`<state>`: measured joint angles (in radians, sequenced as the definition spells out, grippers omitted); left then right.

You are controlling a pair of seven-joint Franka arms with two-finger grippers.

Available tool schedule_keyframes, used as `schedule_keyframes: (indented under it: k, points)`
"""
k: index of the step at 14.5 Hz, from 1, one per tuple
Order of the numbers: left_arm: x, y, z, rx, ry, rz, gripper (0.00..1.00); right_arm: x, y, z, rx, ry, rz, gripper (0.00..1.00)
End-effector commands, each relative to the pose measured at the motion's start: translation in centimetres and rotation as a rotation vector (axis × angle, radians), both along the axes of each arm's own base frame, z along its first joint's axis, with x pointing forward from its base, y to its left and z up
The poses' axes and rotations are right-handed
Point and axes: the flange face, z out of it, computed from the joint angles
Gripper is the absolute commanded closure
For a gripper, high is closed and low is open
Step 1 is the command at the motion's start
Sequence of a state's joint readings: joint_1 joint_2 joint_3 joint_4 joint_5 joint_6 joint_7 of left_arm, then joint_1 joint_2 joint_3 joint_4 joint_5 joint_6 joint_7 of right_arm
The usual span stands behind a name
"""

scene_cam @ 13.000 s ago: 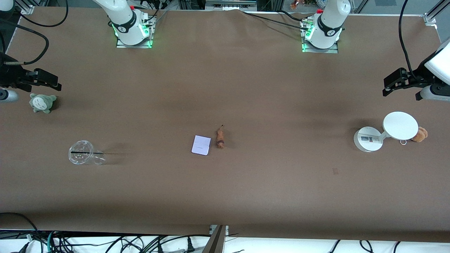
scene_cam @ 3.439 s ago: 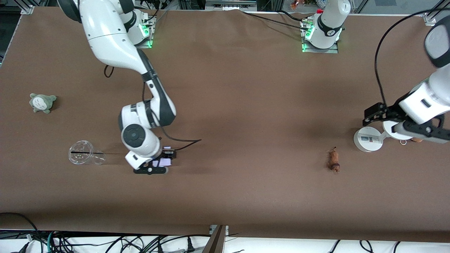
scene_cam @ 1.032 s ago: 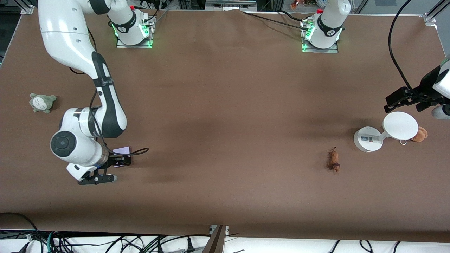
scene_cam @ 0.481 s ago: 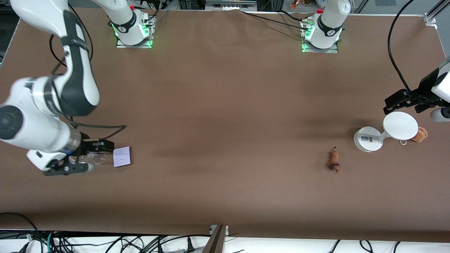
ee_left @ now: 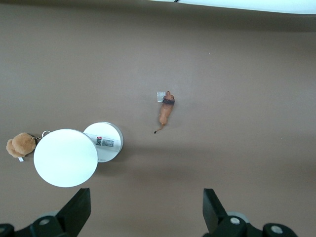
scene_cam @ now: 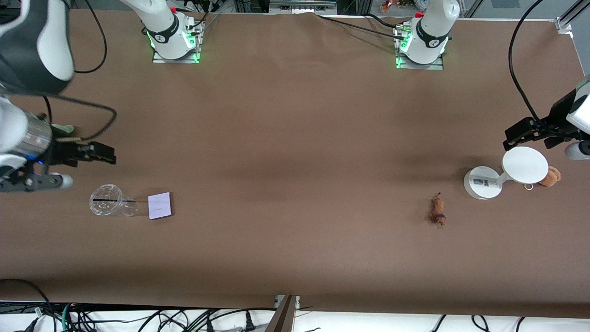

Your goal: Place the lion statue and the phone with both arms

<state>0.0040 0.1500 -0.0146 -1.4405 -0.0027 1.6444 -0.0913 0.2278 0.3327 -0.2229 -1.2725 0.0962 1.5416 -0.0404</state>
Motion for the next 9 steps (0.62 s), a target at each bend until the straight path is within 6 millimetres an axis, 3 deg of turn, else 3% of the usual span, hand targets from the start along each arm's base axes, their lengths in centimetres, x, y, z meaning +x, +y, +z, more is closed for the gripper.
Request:
schedule_keyframes:
  k: [1, 3, 5, 9]
  points:
    - [0.2, -0.1, 0.7, 0.026, -0.002, 0.004, 0.0, -4.8, -3.1, 4.2, 0.029, -0.034, -0.033, 0.0]
    - [0.2, 0.0, 0.7, 0.026, -0.002, 0.005, 0.0, -6.7, -4.9, 5.0, 0.007, -0.033, -0.05, 0.0]
    - [0.3, 0.0, 0.6, 0.026, 0.0, 0.005, 0.0, -8.2, -5.2, 5.4, -0.03, -0.032, -0.038, 0.0]
    - [0.2, -0.1, 0.7, 0.026, -0.002, 0.004, 0.0, -8.0, -5.2, 4.6, -0.033, 0.016, -0.031, 0.0]
